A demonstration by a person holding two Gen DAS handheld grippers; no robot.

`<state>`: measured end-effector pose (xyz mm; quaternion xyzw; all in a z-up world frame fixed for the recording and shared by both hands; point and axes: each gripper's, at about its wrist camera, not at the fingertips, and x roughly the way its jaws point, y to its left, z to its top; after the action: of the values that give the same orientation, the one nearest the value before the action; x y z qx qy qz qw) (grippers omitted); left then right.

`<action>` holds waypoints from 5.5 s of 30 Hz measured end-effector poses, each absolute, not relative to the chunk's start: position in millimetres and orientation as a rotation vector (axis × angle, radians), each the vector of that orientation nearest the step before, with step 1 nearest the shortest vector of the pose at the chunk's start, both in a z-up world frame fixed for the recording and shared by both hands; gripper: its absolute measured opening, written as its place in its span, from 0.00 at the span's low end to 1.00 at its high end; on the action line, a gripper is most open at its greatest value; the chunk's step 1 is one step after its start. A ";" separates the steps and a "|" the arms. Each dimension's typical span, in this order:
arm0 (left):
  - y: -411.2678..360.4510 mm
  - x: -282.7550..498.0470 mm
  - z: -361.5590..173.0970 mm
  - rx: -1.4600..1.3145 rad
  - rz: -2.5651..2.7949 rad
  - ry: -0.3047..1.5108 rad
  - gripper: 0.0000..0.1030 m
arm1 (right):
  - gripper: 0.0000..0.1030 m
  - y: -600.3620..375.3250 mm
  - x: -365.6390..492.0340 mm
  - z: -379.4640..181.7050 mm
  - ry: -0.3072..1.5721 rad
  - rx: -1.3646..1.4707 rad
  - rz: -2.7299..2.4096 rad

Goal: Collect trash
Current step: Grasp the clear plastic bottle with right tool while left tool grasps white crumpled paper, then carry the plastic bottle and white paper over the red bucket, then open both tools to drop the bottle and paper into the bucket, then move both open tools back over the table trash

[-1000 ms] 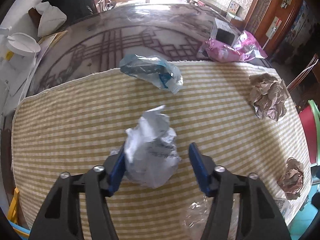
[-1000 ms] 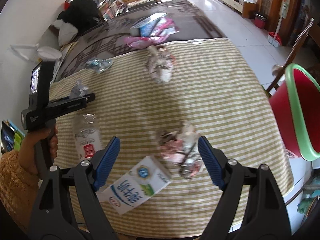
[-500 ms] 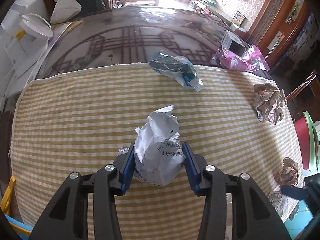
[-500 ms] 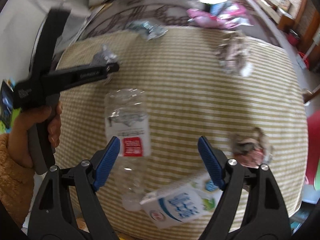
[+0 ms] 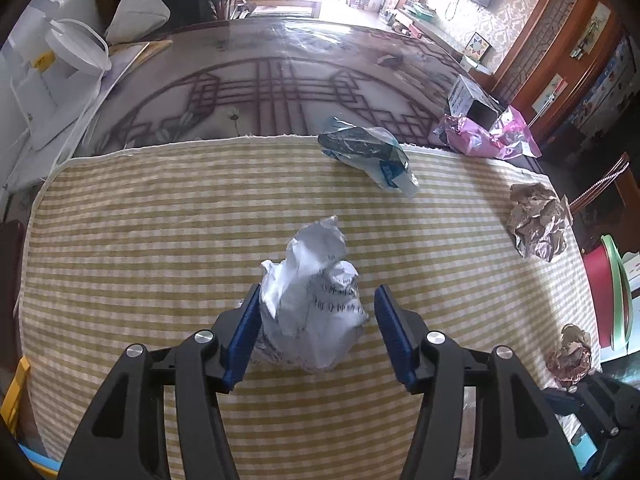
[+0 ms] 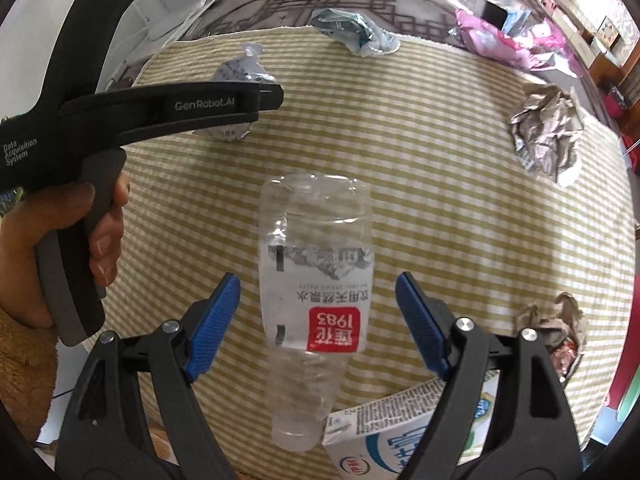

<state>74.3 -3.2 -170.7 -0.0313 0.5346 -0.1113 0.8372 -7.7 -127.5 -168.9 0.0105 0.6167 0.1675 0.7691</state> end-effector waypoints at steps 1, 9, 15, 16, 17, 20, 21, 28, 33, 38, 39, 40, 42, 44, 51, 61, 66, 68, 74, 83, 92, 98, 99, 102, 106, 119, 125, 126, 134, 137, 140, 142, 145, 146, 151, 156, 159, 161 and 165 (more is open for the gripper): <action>-3.1 76.0 -171.1 -0.069 -0.237 1.130 0.52 | 0.76 -128.5 -6.7 -172.3 1.353 0.032 0.368; -4.0 83.9 -175.0 -0.085 -0.234 1.142 0.53 | 0.69 -121.9 4.3 -186.0 1.401 0.059 0.388; -3.6 86.4 -180.0 -0.083 -0.225 1.156 0.42 | 0.52 -122.5 6.8 -194.9 1.427 0.080 0.400; -2.3 86.1 -179.3 -0.091 -0.224 1.153 0.40 | 0.51 -122.6 7.2 -194.3 1.425 0.081 0.400; -1.1 85.6 -177.9 -0.099 -0.224 1.148 0.39 | 0.51 -125.2 6.4 -192.6 1.418 0.082 0.399; 0.1 82.8 -168.9 -0.103 -0.221 1.122 0.38 | 0.51 -129.7 6.5 -183.1 1.378 0.091 0.399; 0.5 82.0 -166.5 -0.103 -0.220 1.116 0.38 | 0.51 -131.9 6.1 -179.0 1.362 0.094 0.399; -7.6 71.8 -130.5 -0.096 -0.225 1.031 0.39 | 0.50 -150.8 7.2 -135.8 1.190 0.056 0.320; -19.6 66.1 -106.3 -0.083 -0.252 0.974 0.39 | 0.50 -165.5 2.5 -111.9 1.106 0.051 0.286; -36.0 58.9 -90.4 -0.034 -0.274 0.932 0.39 | 0.50 -177.7 -5.5 -102.2 1.078 0.075 0.277; -38.7 57.7 -89.3 -0.024 -0.276 0.929 0.39 | 0.50 -180.6 -7.9 -102.8 1.073 0.077 0.273; -41.5 56.3 -88.1 -0.020 -0.280 0.928 0.39 | 0.50 -184.2 -9.4 -100.9 1.065 0.080 0.267; -44.7 53.7 -86.4 -0.022 -0.288 0.927 0.39 | 0.50 -191.9 -12.3 -96.2 1.048 0.091 0.254; -48.3 51.2 -85.7 -0.016 -0.294 0.925 0.39 | 0.50 -199.7 -16.9 -92.5 1.034 0.100 0.241; -61.3 44.6 -83.6 -0.011 -0.311 0.927 0.39 | 0.50 -226.5 -26.2 -83.0 0.999 0.136 0.185; -110.3 37.4 -76.0 0.038 -0.367 0.913 0.39 | 0.50 -280.9 -44.1 -67.1 0.936 0.186 0.108; -139.0 31.2 -71.4 0.057 -0.390 0.909 0.39 | 0.50 -314.9 -52.7 -60.2 0.913 0.209 0.077; -151.5 28.1 -69.0 0.065 -0.394 0.906 0.39 | 0.50 -326.0 -53.9 -58.0 0.906 0.214 0.071; -182.9 20.6 -61.7 0.074 -0.386 0.894 0.39 | 0.50 -363.6 -56.8 -51.6 0.886 0.227 0.070; -234.5 10.3 -56.4 0.080 -0.375 0.887 0.39 | 0.50 -417.8 -63.2 -46.9 0.861 0.246 0.081; -288.5 -2.1 -45.3 0.113 -0.397 0.869 0.39 | 0.50 -476.6 -74.5 -42.7 0.822 0.297 0.041; -328.9 -8.2 -38.4 0.128 -0.454 0.856 0.39 | 0.50 -517.9 -85.9 -39.4 0.797 0.329 -0.037; -334.9 -9.3 -37.6 0.129 -0.466 0.855 0.39 | 0.50 -527.8 -89.6 -39.0 0.791 0.336 -0.060; -358.9 -13.6 -35.2 0.139 -0.517 0.851 0.39 | 0.50 -554.6 -99.5 -39.4 0.782 0.351 -0.117; -393.3 -21.3 -33.5 0.144 -0.612 0.856 0.39 | 0.50 -590.0 -111.7 -44.6 0.782 0.380 -0.202; -487.7 -38.9 -50.9 0.173 -0.879 0.925 0.39 | 0.50 -648.9 -136.9 -68.8 0.832 0.450 -0.368; -509.7 -38.0 -61.1 0.187 -0.900 0.934 0.68 | 0.62 -656.9 -137.4 -75.1 0.862 0.459 -0.423; -507.4 -37.2 -61.1 0.176 -0.897 0.931 0.68 | 0.65 -658.4 -139.0 -73.6 0.852 0.463 -0.428; -463.0 -27.0 -60.5 0.126 -0.815 0.943 0.68 | 0.65 -649.2 -132.5 -67.5 0.828 0.469 -0.408; -436.5 -24.5 -60.3 0.114 -0.755 0.935 0.68 | 0.65 -639.3 -125.1 -68.5 0.837 0.458 -0.385; -408.4 -19.7 -59.8 0.099 -0.694 0.925 0.68 | 0.65 -620.7 -111.1 -68.9 0.851 0.446 -0.344; -381.1 -15.5 -59.6 0.077 -0.643 0.920 0.68 | 0.65 -601.2 -100.0 -67.6 0.860 0.423 -0.307; -339.2 -7.3 -58.0 0.042 -0.564 0.914 0.68 | 0.65 -570.0 -87.9 -65.8 0.872 0.391 -0.253; -324.7 -5.1 -58.5 0.031 -0.537 0.914 0.68 | 0.65 -562.7 -85.4 -65.8 0.876 0.384 -0.240; -250.6 5.4 -65.2 -0.023 -0.410 0.922 0.68 | 0.67 -503.2 -67.2 -68.5 0.918 0.334 -0.149; -177.7 13.5 -81.7 -0.074 -0.310 0.953 0.68 | 0.69 -448.8 -56.9 -78.3 0.979 0.307 -0.066; -142.6 15.4 -90.8 -0.095 -0.273 0.968 0.68 | 0.69 -410.2 -53.2 -89.2 1.032 0.305 -0.006; -122.4 18.0 -96.9 -0.105 -0.260 0.978 0.68 | 0.69 -381.8 -52.7 -97.1 1.070 0.283 0.037; -91.1 24.5 -109.3 -0.114 -0.242 0.998 0.68 | 0.69 -332.0 -57.4 -112.4 1.150 0.236 0.104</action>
<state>24.5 -91.1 -109.3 -0.0545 0.4770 -0.1156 0.8696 -57.4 -332.0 -112.4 0.1113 0.5421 0.0488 0.8315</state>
